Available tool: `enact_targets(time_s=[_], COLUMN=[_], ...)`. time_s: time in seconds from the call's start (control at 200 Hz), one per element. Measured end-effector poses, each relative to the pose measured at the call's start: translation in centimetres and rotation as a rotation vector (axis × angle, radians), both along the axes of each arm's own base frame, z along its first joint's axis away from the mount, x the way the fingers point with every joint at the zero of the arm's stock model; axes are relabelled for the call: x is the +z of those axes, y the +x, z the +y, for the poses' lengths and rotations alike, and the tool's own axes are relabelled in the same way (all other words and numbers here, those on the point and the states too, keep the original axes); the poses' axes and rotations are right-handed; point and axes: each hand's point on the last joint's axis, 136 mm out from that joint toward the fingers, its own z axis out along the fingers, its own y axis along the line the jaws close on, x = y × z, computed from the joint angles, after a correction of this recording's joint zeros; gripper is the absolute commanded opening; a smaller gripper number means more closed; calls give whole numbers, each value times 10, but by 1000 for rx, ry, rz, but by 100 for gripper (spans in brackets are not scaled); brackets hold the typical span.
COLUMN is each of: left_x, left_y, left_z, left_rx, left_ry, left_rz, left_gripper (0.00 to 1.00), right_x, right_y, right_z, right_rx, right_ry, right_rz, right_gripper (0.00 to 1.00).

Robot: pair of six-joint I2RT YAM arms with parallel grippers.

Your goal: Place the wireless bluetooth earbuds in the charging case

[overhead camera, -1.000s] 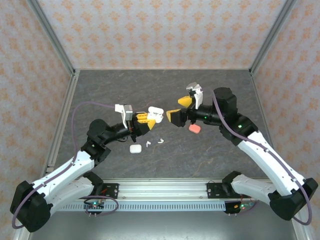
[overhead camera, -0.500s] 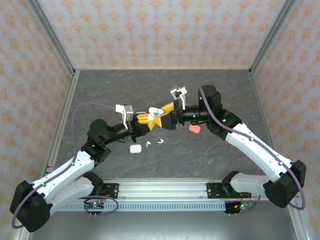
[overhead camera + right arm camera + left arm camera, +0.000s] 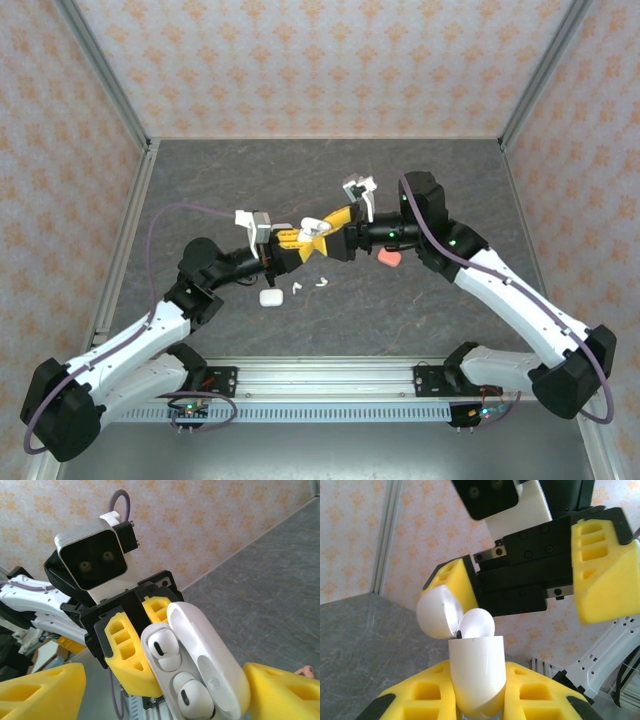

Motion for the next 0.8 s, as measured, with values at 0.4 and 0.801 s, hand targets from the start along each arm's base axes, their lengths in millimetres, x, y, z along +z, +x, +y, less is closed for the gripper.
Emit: enact_targets(time_s=[0.4, 0.801], left_x=[-29, -138], left_y=[29, 125], left_z=[-4, -27], left_rx=[84, 303], left_ry=[66, 239], left_rz=[118, 539], left_gripper=[0, 0], right_x=[-11, -111], right_y=[24, 82], right_z=[-40, -143], right_rx=[-262, -862], right_ry=[-118, -411], right_rz=[-35, 146], right_gripper=[93, 99])
